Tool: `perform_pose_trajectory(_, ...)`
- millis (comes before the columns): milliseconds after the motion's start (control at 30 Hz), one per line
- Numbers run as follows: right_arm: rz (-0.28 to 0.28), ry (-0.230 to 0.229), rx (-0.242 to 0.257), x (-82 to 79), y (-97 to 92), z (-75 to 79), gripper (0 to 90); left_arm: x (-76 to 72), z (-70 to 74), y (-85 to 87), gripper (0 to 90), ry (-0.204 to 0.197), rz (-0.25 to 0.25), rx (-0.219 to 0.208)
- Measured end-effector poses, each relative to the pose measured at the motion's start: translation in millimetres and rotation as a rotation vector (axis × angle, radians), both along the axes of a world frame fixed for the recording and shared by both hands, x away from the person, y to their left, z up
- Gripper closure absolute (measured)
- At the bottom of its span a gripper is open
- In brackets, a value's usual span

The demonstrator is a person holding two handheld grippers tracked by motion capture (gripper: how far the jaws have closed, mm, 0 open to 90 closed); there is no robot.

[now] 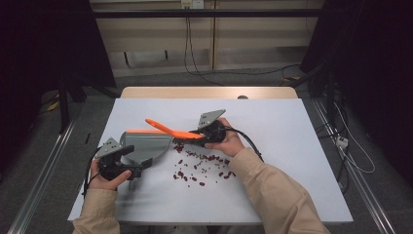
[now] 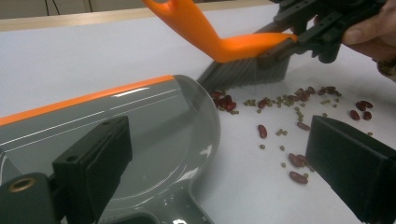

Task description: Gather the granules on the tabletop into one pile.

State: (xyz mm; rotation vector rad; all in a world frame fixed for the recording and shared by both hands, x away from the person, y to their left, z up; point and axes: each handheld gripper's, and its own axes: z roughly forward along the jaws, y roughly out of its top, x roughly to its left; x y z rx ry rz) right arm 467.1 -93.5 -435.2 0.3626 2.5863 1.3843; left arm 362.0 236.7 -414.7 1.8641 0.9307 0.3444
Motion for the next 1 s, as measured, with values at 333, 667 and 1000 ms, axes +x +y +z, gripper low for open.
perform_pose_trajectory(333,0.055,0.007,-0.017,-29.6,-10.0,2.3,70.1,-0.3,0.2,0.8,7.2,-0.001,0.003,0.001)
perform_pose_trajectory(667,0.033,0.002,0.027,-37.6,-17.3,9.4,70.4,-0.8,1.3,1.1,7.2,-0.002,0.004,0.001)
perform_pose_trajectory(1000,0.064,-0.006,0.060,-31.5,10.4,14.3,70.4,-0.4,0.8,2.2,7.2,0.000,0.006,0.001)
